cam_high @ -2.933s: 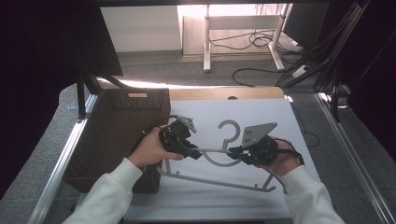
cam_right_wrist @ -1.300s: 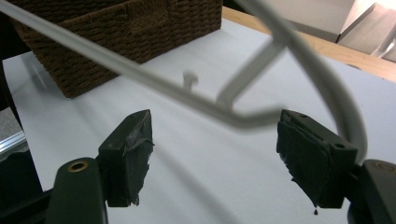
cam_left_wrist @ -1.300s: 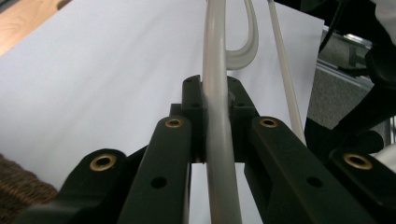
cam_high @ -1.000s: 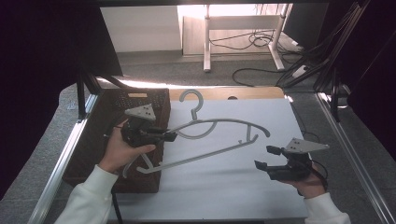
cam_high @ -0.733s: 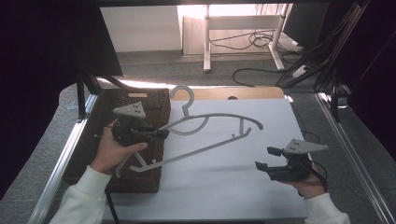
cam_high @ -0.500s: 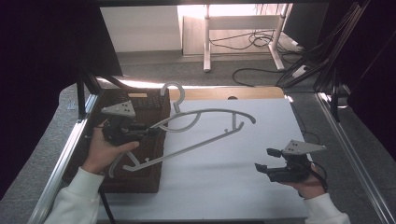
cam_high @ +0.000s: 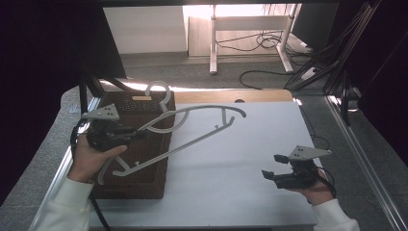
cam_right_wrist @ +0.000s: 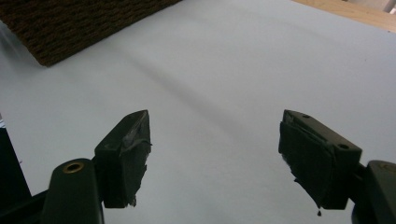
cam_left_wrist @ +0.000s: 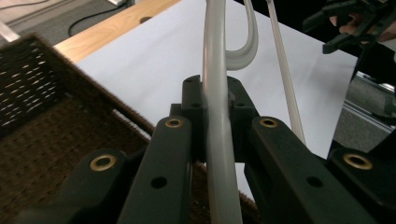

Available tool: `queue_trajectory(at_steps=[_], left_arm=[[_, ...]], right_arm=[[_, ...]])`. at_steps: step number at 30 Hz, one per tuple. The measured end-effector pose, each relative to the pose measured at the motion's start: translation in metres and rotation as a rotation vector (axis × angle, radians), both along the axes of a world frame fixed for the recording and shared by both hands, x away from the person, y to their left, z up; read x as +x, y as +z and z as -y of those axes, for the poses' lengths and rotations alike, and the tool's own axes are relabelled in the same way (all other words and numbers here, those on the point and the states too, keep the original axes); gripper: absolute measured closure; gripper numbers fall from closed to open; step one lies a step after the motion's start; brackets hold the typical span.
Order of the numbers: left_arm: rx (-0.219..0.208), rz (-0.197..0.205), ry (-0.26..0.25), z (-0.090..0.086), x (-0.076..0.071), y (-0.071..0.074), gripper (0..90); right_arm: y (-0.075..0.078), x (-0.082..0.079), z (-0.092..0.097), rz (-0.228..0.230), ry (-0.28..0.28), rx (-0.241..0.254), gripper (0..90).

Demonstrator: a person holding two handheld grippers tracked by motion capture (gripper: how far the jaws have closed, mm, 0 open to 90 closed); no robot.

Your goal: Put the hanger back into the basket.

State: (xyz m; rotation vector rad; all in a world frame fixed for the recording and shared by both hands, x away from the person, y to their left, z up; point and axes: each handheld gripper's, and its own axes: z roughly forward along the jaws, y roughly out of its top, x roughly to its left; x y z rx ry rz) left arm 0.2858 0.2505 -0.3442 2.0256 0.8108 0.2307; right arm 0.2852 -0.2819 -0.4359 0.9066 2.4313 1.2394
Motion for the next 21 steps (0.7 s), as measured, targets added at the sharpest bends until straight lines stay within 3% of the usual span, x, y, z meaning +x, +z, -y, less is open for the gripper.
queue_trajectory(at_steps=[11,21], left_arm=[[-0.001,0.018,0.134,-0.039,-0.006,-0.006,82.3],[-0.002,0.024,0.211,-0.057,-0.007,-0.012,82.4]], right_arm=[[-0.003,0.002,0.000,-0.010,0.000,-0.018,25.6],[-0.006,0.003,0.001,-0.017,-0.007,-0.031,25.0]])
